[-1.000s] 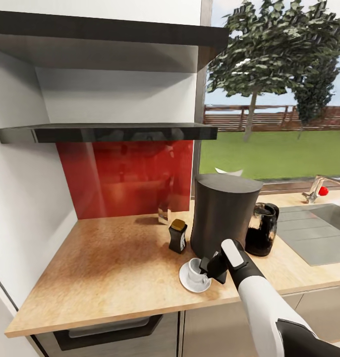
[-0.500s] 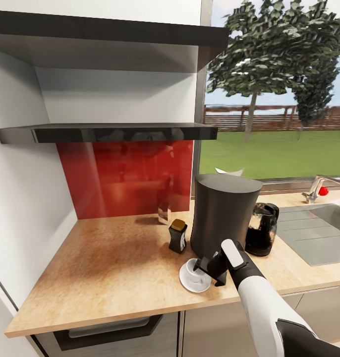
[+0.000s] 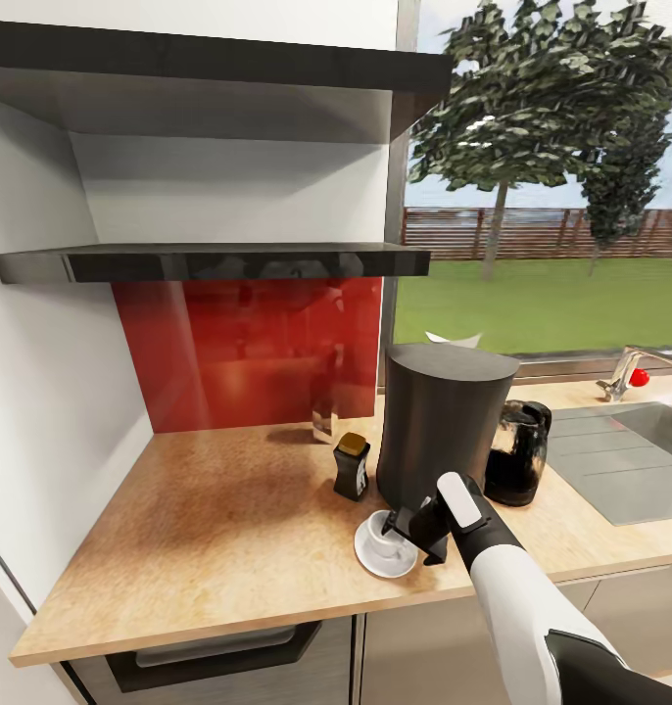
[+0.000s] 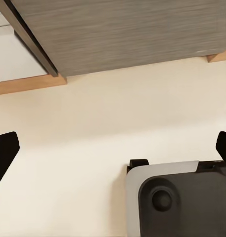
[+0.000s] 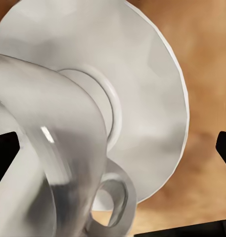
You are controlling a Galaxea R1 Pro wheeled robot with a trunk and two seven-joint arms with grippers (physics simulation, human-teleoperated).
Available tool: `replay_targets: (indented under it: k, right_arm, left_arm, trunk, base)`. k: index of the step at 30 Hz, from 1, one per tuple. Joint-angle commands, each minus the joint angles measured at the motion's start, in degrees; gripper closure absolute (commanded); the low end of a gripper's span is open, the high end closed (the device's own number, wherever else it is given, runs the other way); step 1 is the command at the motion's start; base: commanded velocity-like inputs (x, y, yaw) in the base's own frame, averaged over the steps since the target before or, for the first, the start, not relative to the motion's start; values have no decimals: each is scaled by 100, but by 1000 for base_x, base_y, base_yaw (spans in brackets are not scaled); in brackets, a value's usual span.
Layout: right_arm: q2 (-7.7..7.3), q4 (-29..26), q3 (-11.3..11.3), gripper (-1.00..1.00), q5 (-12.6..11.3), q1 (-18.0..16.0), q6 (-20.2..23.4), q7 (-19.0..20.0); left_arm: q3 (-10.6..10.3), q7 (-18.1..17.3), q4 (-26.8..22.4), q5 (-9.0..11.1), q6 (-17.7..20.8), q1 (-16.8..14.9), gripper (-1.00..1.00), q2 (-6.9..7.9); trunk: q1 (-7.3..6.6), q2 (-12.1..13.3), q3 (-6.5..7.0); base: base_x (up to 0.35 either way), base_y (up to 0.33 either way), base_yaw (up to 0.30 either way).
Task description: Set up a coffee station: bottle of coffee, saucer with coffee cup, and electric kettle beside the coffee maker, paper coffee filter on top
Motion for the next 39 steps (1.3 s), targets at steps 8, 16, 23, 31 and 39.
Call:
replay_targets:
  k: [8, 16, 23, 31, 39]
  right_arm:
    - [17, -56, -35, -100, -68, -2, 13, -67]
    - [29, -284, -43, -100, -70, -2, 23, -68]
    - [35, -441, -40, -100, -70, -2, 32, -68]
    - [39, -448, -37, -100, -70, -2, 33, -68]
    - [44, -427, -29, -100, -62, -2, 33, -68]
  left_arm:
    - [51, -45, 5, -13, -9, -2, -100, 4]
    - [51, -45, 5, -10, -14, -4, -100, -2]
    - [51, -45, -2, -5, -14, -9, -100, -5]
    - [51, -45, -3, -5, -14, -10, -100, -5]
    - [51, -45, -4, -4, -14, -10, -100, -5]
  trunk:
    - [2, -5, -3]
    - [2, -5, -3]
    - [2, -5, 6]
    - [2, -5, 67]
    - [2, -5, 134]
  base:
    - [0, 0, 0]
    - [0, 0, 0]
    - [0, 0, -15]
    - [0, 0, -113]
    - [0, 0, -126]
